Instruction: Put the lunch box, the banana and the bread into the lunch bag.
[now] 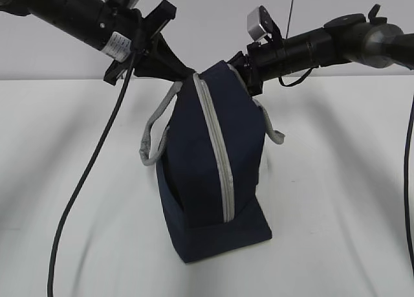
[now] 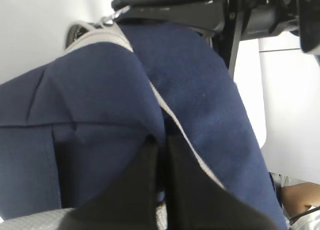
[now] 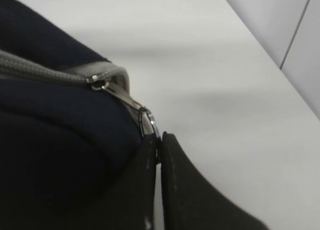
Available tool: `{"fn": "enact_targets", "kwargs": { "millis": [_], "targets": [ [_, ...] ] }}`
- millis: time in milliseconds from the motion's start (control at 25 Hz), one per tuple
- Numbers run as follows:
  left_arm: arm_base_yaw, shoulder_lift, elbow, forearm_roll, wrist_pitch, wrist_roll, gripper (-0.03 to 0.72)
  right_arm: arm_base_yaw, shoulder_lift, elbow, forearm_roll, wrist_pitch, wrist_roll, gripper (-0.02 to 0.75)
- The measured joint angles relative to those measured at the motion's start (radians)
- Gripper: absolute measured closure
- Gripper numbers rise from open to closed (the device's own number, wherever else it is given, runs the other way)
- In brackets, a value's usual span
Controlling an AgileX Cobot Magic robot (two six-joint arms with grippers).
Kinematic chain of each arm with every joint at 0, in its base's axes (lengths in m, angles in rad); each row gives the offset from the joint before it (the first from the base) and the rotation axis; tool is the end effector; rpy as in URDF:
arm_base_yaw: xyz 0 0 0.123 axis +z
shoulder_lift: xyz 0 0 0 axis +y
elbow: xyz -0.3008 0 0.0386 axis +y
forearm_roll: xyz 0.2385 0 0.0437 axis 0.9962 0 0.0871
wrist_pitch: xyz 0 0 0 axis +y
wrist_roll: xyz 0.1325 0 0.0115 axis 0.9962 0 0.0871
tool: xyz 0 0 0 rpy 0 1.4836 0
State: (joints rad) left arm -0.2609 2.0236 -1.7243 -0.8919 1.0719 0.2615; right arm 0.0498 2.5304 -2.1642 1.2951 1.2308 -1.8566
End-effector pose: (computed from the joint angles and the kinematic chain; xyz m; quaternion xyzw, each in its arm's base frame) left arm 0.4150 -0.2049 0.2629 0.0856 0.9014 -0.4043 0.1291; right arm 0.5333 0.1474 0.1744 -0.5435 0.6114 0.3365 0.4663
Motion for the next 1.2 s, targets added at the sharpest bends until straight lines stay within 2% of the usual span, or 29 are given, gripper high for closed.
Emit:
{"fn": "enact_targets", "kwargs": {
  "millis": [160, 400, 480, 560, 640, 680, 760, 880, 1000, 1080, 1200],
  "targets": [
    [0.0, 0.0, 0.0, 0.0, -0.003, 0.006, 0.681, 0.0, 0.001, -0.002, -0.049, 0.006, 0.045, 0.738],
    [0.0, 0.001, 0.0, -0.001, -0.006, 0.008, 0.679, 0.0, 0.001, -0.002, -0.047, 0.006, 0.093, 0.738],
    [0.0, 0.001, 0.0, 0.006, -0.01, 0.008, 0.65, 0.0, 0.001, -0.006, -0.045, 0.006, 0.132, 0.72],
    [0.0, 0.0, 0.0, 0.025, -0.02, 0.009, 0.568, -0.002, 0.001, -0.019, -0.05, -0.012, 0.203, 0.621],
    [0.005, -0.001, 0.0, 0.055, -0.032, 0.009, 0.444, -0.009, 0.002, -0.037, -0.053, -0.016, 0.255, 0.497],
    [0.012, -0.002, 0.0, 0.067, -0.033, 0.009, 0.367, -0.012, 0.002, -0.049, -0.053, -0.018, 0.28, 0.411],
    [0.036, -0.002, 0.0, 0.08, -0.033, 0.009, 0.28, -0.019, 0.002, -0.075, -0.056, -0.018, 0.34, 0.319],
    [0.087, -0.007, 0.0, 0.088, -0.033, 0.009, 0.232, -0.039, 0.002, -0.118, -0.056, -0.018, 0.49, 0.271],
    [0.129, -0.025, 0.0, 0.136, -0.03, 0.008, 0.221, -0.062, 0.002, -0.164, -0.07, -0.018, 0.759, 0.26],
    [0.14, -0.043, 0.0, 0.2, -0.024, -0.007, 0.221, -0.079, 0.002, -0.203, -0.123, -0.018, 0.959, 0.26],
    [0.143, -0.07, 0.0, 0.347, -0.001, -0.074, 0.221, -0.087, 0.0, -0.25, -0.286, -0.018, 1.201, 0.26]
  ]
}}
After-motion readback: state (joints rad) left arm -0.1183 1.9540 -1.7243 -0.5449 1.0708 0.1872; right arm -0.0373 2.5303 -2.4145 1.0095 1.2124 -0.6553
